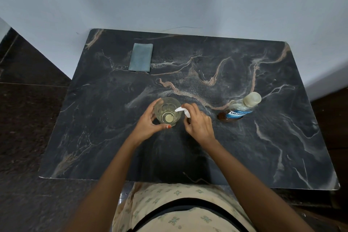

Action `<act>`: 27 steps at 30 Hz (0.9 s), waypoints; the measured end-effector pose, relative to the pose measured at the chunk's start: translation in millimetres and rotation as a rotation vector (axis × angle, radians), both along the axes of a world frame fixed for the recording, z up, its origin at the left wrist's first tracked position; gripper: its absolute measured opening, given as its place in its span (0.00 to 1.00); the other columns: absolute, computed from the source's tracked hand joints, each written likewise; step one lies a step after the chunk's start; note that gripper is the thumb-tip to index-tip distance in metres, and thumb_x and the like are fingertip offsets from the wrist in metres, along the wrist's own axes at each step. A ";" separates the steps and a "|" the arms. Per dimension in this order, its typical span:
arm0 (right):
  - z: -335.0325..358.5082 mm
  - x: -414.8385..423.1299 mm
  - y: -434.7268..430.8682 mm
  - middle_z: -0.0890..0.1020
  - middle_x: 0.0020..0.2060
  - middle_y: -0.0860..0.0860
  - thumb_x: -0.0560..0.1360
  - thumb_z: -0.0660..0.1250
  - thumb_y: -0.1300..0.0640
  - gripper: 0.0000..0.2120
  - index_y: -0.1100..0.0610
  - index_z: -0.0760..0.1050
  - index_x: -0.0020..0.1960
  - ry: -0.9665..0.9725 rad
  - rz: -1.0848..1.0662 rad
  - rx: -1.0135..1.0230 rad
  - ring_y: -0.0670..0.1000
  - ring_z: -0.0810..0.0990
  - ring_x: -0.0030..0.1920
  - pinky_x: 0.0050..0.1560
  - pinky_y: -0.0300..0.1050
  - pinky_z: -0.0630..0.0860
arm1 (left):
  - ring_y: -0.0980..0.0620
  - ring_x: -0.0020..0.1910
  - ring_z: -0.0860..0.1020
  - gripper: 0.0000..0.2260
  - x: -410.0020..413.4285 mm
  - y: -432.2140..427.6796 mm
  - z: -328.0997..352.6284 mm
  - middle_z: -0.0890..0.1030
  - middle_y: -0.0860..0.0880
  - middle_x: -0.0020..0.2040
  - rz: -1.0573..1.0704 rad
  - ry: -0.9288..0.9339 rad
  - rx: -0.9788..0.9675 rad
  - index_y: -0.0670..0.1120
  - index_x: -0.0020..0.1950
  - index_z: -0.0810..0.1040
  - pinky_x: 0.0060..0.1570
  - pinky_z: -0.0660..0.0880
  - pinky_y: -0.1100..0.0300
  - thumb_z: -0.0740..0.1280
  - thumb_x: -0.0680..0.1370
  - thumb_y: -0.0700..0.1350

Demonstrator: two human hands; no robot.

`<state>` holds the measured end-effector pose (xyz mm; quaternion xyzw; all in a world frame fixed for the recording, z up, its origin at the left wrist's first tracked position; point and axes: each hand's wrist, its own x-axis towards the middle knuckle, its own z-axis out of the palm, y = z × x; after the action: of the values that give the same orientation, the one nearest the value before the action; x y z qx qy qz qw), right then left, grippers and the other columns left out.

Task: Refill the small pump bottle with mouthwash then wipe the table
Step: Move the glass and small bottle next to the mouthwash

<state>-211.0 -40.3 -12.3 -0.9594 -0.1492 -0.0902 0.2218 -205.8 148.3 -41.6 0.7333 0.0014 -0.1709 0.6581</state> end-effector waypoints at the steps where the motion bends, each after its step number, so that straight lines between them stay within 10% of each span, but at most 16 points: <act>1: -0.5 -0.3 0.1 0.80 0.45 0.58 0.64 0.71 0.69 0.22 0.60 0.73 0.56 -0.004 0.000 0.001 0.57 0.79 0.28 0.22 0.46 0.74 | 0.70 0.61 0.69 0.39 0.1 0.0 0.1 0.69 0.59 0.64 0.000 0.001 -0.001 0.55 0.67 0.60 0.59 0.66 0.75 0.75 0.63 0.34; 7: 0.0 0.0 -0.7 0.78 0.48 0.58 0.68 0.68 0.66 0.31 0.50 0.58 0.63 0.044 -0.013 0.008 0.58 0.79 0.32 0.26 0.51 0.78 | 0.67 0.63 0.69 0.39 -0.3 -0.2 0.8 0.69 0.58 0.65 0.000 0.008 -0.011 0.54 0.67 0.61 0.60 0.66 0.73 0.75 0.63 0.34; 16: 1.1 -0.3 -1.0 0.79 0.45 0.59 0.66 0.70 0.69 0.21 0.61 0.73 0.57 0.024 -0.010 -0.032 0.58 0.78 0.28 0.22 0.48 0.76 | 0.68 0.63 0.69 0.39 -0.7 -0.3 1.0 0.69 0.56 0.66 0.007 0.014 -0.021 0.53 0.68 0.60 0.60 0.66 0.73 0.75 0.63 0.33; 27: 3.4 0.8 0.0 0.77 0.48 0.59 0.70 0.67 0.66 0.27 0.51 0.60 0.63 0.054 -0.016 -0.007 0.58 0.79 0.32 0.26 0.50 0.78 | 0.69 0.62 0.69 0.39 -0.2 1.0 0.1 0.69 0.59 0.65 -0.013 -0.003 -0.007 0.55 0.67 0.61 0.59 0.66 0.74 0.75 0.63 0.35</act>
<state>-210.2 -40.3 -8.8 -0.9634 -0.1358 -0.0655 0.2217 -206.0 149.3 -41.5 0.7314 -0.0046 -0.1741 0.6594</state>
